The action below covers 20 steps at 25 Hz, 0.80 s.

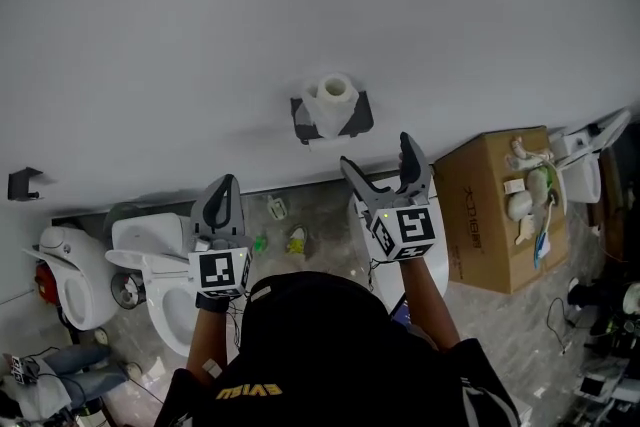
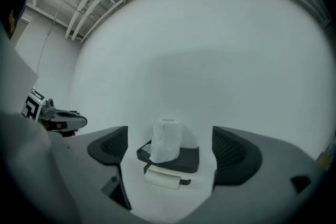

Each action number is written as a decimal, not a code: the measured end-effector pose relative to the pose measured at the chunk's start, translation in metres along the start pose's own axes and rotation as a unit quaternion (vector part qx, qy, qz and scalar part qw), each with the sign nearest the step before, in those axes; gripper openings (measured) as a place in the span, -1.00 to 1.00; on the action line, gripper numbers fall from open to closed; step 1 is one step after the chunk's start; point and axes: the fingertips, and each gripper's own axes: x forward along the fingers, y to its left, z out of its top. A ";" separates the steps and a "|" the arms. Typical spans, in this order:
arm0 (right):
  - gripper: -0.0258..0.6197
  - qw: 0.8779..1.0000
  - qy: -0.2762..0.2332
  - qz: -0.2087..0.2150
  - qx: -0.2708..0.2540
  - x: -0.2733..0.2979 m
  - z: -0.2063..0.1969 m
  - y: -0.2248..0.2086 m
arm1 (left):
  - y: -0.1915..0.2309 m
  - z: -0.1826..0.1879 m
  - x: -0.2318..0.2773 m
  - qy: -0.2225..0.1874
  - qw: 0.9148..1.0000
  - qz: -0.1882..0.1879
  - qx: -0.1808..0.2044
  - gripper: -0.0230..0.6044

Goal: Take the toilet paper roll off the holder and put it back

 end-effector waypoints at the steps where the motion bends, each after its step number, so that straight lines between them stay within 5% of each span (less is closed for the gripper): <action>1: 0.62 1.000 0.001 -0.002 -0.001 0.008 0.000 -0.001 | 0.003 0.000 0.010 -0.003 1.000 -0.006 -0.003 -0.89; 10: 0.61 0.999 0.011 -0.028 -0.030 0.070 -0.001 0.012 | 0.009 -0.006 0.083 -0.052 0.995 -0.085 -0.029 -0.89; 20: 0.61 0.999 0.021 -0.036 -0.033 0.118 -0.013 0.013 | -0.003 -0.028 0.126 -0.034 0.990 -0.139 -0.015 -0.89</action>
